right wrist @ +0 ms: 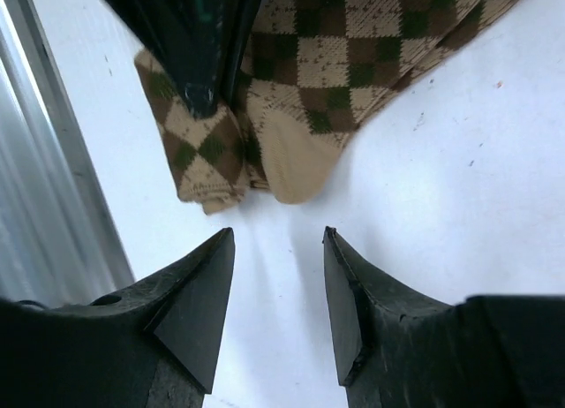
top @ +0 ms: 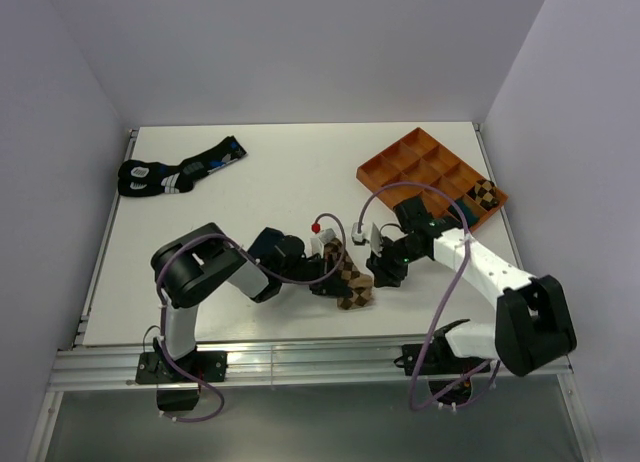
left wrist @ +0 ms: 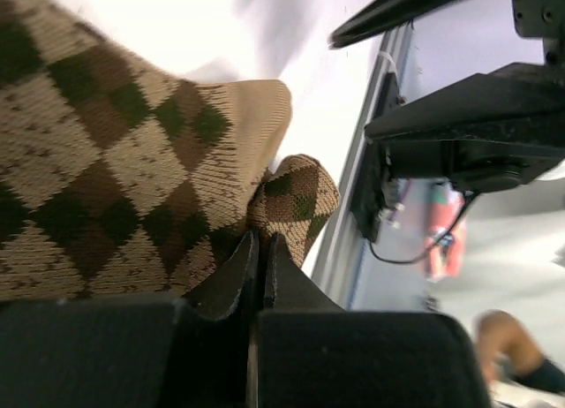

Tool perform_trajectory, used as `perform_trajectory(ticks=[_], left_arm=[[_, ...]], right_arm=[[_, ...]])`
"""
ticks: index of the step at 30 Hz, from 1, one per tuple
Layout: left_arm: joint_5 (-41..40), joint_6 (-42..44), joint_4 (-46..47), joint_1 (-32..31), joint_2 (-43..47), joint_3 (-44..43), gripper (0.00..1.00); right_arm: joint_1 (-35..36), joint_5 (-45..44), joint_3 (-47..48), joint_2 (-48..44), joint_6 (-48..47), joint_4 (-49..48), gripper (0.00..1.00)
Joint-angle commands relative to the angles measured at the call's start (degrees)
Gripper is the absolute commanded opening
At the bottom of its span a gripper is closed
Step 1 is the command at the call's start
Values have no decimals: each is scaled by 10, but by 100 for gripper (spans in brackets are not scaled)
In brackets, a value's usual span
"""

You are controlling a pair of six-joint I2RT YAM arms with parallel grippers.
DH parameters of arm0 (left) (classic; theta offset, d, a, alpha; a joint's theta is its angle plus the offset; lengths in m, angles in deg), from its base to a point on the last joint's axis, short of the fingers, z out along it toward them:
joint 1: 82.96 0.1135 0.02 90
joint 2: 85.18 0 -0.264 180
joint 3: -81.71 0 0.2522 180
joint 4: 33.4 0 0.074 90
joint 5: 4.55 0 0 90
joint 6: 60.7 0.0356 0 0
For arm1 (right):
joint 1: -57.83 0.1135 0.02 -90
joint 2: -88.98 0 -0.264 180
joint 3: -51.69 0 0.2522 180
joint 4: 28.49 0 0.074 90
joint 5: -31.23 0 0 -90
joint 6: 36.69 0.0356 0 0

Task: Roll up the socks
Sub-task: Roll the sock at the center of the board.

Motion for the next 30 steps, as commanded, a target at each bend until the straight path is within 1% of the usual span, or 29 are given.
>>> perform_trajectory(ticks=[1,3,7,8,10,12,15,21,25,30], left_arm=[[64,-34,-116,13,-32,10,0],[83,-46,-127,17,-36,-2,0],[95,-44,-189,19,-45,-31,0],[98,-43,-213,20,-46,-37,0],[100,-46,-229,21,-51,-50,0],[110,-53,-238,25,-58,-60,0],[108,-41,-271,28,-70,-74,0],[111,-50,-275,31,-77,-83,0],[115,-49,-274,33,-80,-85,0],[126,-48,-266,33,-81,-88,0]], right_arm=[[4,2,-35,-55,-56,-65,52],[7,9,-52,-78,-74,-66,49],[42,6,-69,-109,-80,-68,50],[59,2,-76,-116,-78,-69,50],[83,-9,-84,-135,-72,-75,52],[126,-26,-101,-150,-61,-88,54],[176,-50,-118,-152,-49,-104,54],[215,-74,-140,-139,-48,-118,53],[247,-104,-162,-136,-35,-161,53],[262,-127,-166,-111,-27,-189,52]])
